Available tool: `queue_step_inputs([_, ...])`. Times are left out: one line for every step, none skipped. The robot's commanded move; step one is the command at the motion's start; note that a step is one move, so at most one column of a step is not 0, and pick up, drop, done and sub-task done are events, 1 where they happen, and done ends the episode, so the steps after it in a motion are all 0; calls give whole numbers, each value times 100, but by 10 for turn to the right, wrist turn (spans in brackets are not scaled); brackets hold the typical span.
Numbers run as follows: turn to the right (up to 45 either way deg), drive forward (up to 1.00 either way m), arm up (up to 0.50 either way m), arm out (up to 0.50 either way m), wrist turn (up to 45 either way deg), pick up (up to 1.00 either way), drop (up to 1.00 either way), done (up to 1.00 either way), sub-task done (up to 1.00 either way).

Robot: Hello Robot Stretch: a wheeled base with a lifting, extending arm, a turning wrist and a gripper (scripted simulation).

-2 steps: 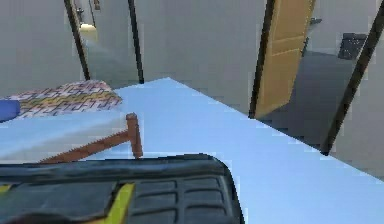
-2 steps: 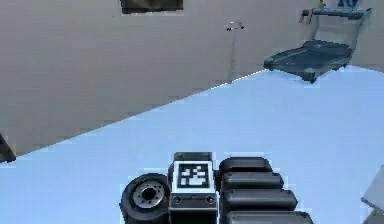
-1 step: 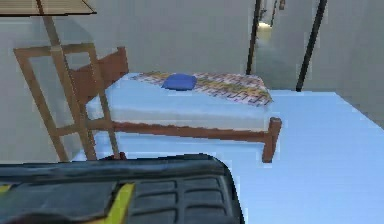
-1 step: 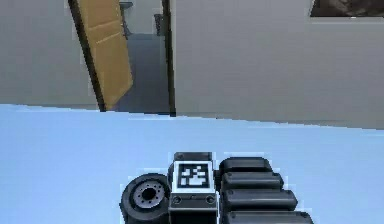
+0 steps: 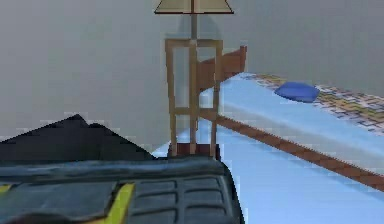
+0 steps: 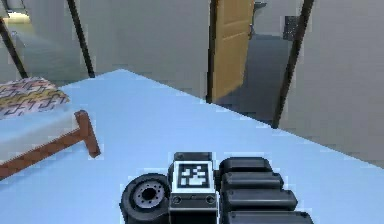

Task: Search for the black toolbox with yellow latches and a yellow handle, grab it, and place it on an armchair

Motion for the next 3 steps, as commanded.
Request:
queue_step_inputs([450, 0, 0, 0, 0, 0, 0, 0, 0])
queue_step_inputs([390, 0, 0, 0, 0, 0, 0, 0, 0])
queue_step_inputs([-450, 0, 0, 0, 0, 0, 0, 0, 0])
